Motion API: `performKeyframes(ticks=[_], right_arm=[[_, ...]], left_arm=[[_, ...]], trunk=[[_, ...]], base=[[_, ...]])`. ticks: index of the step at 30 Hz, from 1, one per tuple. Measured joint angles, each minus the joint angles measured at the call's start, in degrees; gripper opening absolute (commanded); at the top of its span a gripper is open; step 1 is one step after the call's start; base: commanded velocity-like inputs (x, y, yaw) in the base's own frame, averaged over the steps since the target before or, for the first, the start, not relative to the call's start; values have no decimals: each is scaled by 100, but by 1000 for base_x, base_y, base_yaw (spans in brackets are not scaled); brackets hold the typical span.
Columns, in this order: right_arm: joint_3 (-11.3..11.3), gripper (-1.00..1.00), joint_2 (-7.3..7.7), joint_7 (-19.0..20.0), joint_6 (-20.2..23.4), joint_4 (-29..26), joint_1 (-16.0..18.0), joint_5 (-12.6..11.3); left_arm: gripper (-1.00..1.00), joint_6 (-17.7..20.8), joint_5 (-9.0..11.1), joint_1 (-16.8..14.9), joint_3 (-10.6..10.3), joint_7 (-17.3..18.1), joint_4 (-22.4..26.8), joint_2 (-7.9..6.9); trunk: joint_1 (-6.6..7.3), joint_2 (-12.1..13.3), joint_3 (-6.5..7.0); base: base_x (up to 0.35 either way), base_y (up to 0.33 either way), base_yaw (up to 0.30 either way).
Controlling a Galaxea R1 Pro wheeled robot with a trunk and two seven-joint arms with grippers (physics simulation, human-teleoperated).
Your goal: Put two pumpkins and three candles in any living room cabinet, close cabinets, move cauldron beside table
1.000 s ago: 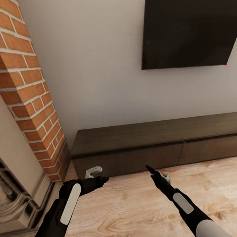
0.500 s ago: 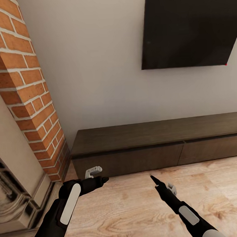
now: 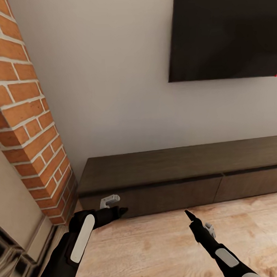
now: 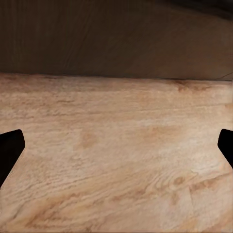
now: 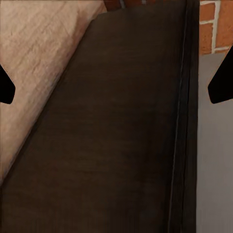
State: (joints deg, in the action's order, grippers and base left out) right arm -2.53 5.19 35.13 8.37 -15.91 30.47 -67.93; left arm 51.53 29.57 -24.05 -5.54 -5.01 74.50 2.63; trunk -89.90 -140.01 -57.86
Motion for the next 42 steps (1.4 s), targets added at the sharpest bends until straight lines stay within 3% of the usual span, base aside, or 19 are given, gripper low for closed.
performKeyframes(ticks=[4,6,8,10,11,13,14,16,17,18,20,23,25,29,33,42], right_arm=[[-76,100,22,-84,0,40,0,-6],[-87,100,57,-121,-2,45,0,-7],[-94,100,96,-150,-27,48,0,-7],[-96,100,116,-166,-54,50,0,-7],[-96,100,119,-168,-58,50,0,-7],[-98,100,137,-173,-70,52,0,-7],[-98,100,145,-177,-74,55,0,-7],[-97,100,152,-179,-80,91,0,-6],[-97,100,154,-179,-85,111,0,-6],[-97,100,156,-180,-107,159,0,-6],[-98,100,158,-179,-178,274,0,-6],[-98,100,153,-178,-241,377,0,-6],[-98,100,155,-178,-266,411,0,-6],[-98,100,157,-178,-278,426,0,-13],[-98,100,158,-178,-281,428,0,-15],[-99,100,207,-156,-291,365,0,-125]], left_arm=[[100,442,77,4,-50,17,309,18],[100,516,268,11,-227,43,485,9],[100,560,737,20,-663,60,625,-33],[100,584,1490,28,-1207,72,757,-204],[100,590,1739,30,-1371,73,805,-265],[100,596,2947,29,-1987,77,1007,-548],[100,594,3655,26,-2208,78,1093,-745],[100,584,4809,22,-2443,84,1203,-1067],[100,582,5051,21,-2476,86,1221,-1134],[100,578,5416,21,-2519,91,1246,-1238],[100,575,5845,20,-2552,106,1275,-1386],[100,573,6082,19,-2541,256,1327,-1456],[100,567,6192,19,-2534,604,1351,-1489],[100,566,6238,19,-2412,956,1346,-1584],[100,563,6258,19,-2306,1047,1342,-1674],[100,558,6262,20,-2280,1085,1322,-1703]], trunk=[[-2,0,0],[-2,0,0],[-3,0,0],[-3,0,0],[-3,0,0],[-3,0,0],[-3,0,0],[-3,0,0],[-3,0,0],[-3,0,0],[-3,0,0],[-3,0,0],[-3,0,0],[-1,0,0],[0,0,0],[-1,0,0]], base=[[92,0,0],[27,0,0],[11,0,0],[5,0,0],[3,0,0],[1,0,0],[0,0,0],[0,0,0],[0,0,0],[0,0,0],[0,0,0],[0,0,0],[41,0,0],[174,0,0],[245,0,0],[192,0,0]])
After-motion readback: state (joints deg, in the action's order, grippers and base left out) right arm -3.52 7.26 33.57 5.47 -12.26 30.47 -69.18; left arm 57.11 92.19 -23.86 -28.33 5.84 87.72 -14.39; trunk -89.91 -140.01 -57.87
